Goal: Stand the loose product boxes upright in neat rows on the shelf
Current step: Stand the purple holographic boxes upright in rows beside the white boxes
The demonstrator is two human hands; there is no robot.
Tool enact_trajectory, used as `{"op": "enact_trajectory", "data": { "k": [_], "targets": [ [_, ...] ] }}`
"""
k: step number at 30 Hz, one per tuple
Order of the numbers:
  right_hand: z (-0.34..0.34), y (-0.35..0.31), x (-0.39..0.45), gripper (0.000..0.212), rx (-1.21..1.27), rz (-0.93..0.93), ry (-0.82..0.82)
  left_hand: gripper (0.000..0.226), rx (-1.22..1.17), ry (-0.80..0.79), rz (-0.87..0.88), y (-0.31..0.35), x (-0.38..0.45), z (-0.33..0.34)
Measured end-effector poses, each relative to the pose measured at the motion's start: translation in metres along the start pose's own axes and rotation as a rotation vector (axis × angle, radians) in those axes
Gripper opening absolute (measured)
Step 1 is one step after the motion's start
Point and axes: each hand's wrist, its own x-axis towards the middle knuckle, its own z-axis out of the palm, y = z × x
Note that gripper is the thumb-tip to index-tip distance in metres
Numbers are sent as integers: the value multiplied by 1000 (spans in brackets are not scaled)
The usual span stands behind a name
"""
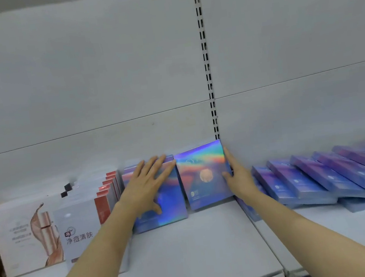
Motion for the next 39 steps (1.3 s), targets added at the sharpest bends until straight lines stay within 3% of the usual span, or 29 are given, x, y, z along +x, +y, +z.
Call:
{"op": "enact_trajectory", "data": {
  "k": [7,11,16,20,24,28,30,34,37,39],
  "targets": [
    [-17,-2,-21,52,-174,-56,-72,149,-55,126,-59,30,-1,-6],
    [-39,-6,-33,55,-520,-158,-102,137,-66,194,-37,52,7,-9],
    [-70,-5,-59,39,-753,-296,-84,130,-110,235,-43,71,16,-16],
    [-90,22,-77,59,-1098,-261,-267,114,-162,326,54,118,23,-20],
    [-94,47,-83,53,-1263,-138,-401,99,-146,242,83,154,36,-15],
    [-94,60,-80,50,-1295,-142,-450,79,-74,18,178,176,52,0],
    [-98,65,-80,48,-1284,-160,-411,62,-21,-54,201,186,59,6],
    [-100,71,-78,27,-1269,-256,-235,56,95,-80,180,197,65,6],
    [-102,76,-78,49,-1230,-270,-271,55,158,-115,174,197,62,-3],
    [-106,82,-78,51,-1163,-236,-266,55,143,-102,178,197,58,-4]
  ]
}}
